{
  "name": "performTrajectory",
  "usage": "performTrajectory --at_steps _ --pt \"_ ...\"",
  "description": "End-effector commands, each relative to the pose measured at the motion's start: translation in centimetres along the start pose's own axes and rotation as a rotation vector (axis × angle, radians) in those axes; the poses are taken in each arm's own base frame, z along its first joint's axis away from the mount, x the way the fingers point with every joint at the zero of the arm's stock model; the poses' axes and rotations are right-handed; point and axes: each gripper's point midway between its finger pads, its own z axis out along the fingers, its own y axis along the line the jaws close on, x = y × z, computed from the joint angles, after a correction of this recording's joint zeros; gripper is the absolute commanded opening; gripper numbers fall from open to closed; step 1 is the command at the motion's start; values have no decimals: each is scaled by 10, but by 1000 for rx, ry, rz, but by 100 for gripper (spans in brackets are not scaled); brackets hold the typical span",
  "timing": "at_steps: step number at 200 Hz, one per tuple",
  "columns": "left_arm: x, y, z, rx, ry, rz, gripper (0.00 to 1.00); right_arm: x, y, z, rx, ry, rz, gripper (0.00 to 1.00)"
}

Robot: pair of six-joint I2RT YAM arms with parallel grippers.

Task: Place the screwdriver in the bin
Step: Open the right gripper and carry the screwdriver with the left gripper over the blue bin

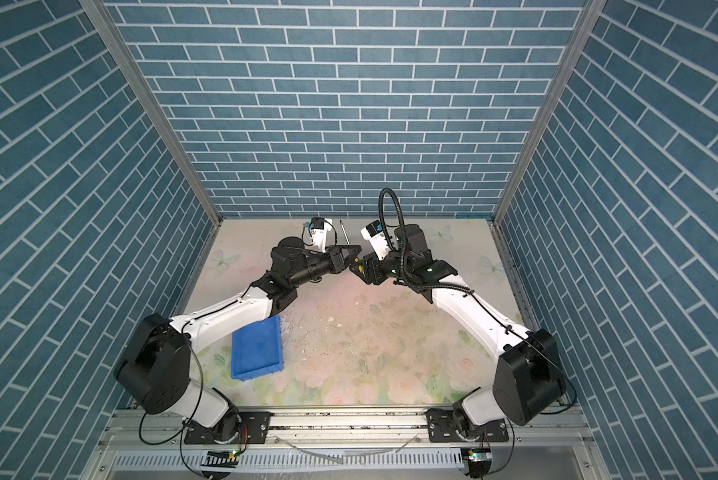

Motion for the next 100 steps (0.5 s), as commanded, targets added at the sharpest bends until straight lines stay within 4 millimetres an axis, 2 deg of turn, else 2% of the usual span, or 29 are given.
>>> performTrajectory --at_steps 1,27,59,100 --pt "-11 8 -27 -83 -13 65 1 -8 13 0 -33 7 -69 81" --pt "-6 20 -57 -196 22 112 1 -1 25 7 -69 49 -120 83" --pt "19 46 -102 -404 139 149 1 5 44 21 -120 70 -181 84" --pt "57 88 -179 -754 264 116 0 10 84 43 -241 110 -261 85"
